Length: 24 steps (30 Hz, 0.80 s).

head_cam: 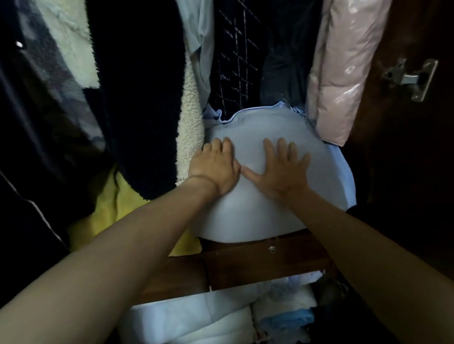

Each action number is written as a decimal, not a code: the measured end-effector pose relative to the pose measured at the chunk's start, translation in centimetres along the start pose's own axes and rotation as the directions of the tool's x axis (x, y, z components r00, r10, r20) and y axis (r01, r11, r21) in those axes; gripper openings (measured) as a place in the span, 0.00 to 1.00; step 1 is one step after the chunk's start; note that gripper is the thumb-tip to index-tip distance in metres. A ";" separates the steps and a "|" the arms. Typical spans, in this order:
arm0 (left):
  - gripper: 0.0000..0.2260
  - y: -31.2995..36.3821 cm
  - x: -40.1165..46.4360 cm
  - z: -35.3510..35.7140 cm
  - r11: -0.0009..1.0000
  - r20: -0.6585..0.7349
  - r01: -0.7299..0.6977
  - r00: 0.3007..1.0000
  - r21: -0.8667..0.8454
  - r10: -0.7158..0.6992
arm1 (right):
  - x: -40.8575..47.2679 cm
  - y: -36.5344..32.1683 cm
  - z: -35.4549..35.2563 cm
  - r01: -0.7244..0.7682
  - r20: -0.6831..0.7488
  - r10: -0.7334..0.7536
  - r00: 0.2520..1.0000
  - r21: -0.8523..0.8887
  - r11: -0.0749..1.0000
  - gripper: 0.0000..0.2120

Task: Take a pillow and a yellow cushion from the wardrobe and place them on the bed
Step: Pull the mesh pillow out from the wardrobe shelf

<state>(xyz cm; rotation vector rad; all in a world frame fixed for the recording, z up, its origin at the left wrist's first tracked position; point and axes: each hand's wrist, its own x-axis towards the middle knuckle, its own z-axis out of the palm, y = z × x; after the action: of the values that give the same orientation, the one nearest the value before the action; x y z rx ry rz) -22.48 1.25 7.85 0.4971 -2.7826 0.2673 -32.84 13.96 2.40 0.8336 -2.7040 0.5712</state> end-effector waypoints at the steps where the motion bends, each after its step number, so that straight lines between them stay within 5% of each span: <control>1: 0.25 -0.1 0.8 0.1 1.000 0.000 -0.022 1.000 -0.002 0.022 | -0.1 0.2 0.7 -0.012 -0.047 0.014 0.999 0.028 1.000 0.50; 7: 0.24 0.2 5.4 1.2 0.999 0.021 -0.043 0.999 -0.001 0.043 | -1.0 0.9 2.8 0.014 -0.354 0.006 0.935 0.054 0.998 0.41; 19: 0.30 1.9 9.0 3.3 0.999 0.027 -0.041 0.999 0.035 0.040 | -0.8 1.6 3.1 0.057 -0.384 -0.032 0.923 0.054 0.997 0.37; 24: 0.34 1.3 8.8 2.2 0.993 -0.003 -0.052 0.999 -0.109 0.052 | -4.3 2.2 2.2 0.085 -0.402 -0.039 0.915 0.098 0.992 0.33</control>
<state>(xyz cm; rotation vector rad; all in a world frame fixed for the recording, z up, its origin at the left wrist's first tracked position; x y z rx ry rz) -31.40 -0.77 8.52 0.3986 -2.7946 0.1258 -31.00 16.73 -1.74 0.7326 -2.2829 0.7918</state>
